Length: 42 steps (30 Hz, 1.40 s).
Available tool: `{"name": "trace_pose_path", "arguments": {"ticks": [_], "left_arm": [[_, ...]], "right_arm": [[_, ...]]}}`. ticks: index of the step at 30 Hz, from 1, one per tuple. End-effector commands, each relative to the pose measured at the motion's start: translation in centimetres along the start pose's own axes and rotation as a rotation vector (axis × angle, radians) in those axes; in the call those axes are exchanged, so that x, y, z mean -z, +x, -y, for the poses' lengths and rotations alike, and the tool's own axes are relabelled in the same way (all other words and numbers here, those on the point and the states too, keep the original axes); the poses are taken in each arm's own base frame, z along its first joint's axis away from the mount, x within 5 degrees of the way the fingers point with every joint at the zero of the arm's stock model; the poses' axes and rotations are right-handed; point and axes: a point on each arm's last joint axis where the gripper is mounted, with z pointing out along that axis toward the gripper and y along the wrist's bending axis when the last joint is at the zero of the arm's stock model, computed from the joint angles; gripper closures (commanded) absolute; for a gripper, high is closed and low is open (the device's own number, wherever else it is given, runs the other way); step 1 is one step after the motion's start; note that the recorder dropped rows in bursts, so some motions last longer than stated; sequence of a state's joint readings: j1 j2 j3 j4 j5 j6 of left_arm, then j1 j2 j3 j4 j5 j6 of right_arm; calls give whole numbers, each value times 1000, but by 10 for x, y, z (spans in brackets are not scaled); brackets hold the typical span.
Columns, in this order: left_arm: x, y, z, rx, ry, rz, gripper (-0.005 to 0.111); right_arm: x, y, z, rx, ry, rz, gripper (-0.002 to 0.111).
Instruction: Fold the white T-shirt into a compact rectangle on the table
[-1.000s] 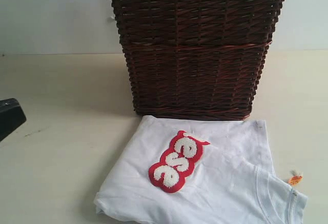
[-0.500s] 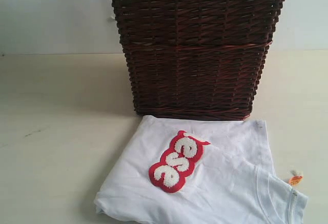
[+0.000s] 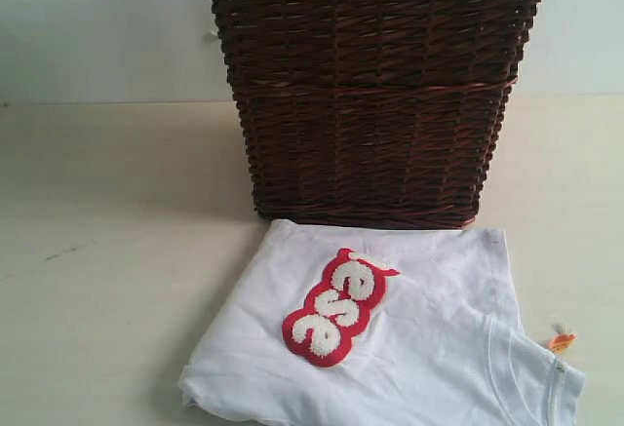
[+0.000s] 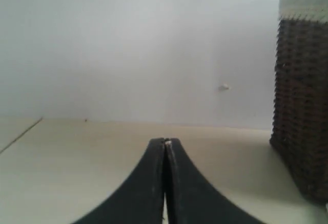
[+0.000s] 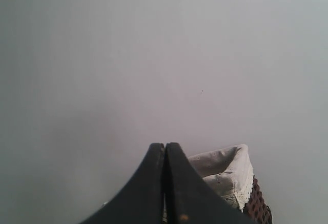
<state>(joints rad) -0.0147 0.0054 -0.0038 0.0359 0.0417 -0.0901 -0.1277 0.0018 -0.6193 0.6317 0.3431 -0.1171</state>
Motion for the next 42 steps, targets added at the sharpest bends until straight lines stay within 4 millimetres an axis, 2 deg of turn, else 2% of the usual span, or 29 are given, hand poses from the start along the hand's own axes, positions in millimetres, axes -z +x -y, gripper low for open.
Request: {"name": "trace_pose_path", "arguments": {"ticks": [1,3,42], "left_arm": [[3,22,-4,8,-69,-234,107],[5,29,-6,4,-87,-306,107],[5,28,-6,4,-89,-304,107]], "right_arm": [[0,2,1,5,7,-5,108],[0,2,1,5,7,-6,108],[0,2,0,-18,0,-2,108]]}}
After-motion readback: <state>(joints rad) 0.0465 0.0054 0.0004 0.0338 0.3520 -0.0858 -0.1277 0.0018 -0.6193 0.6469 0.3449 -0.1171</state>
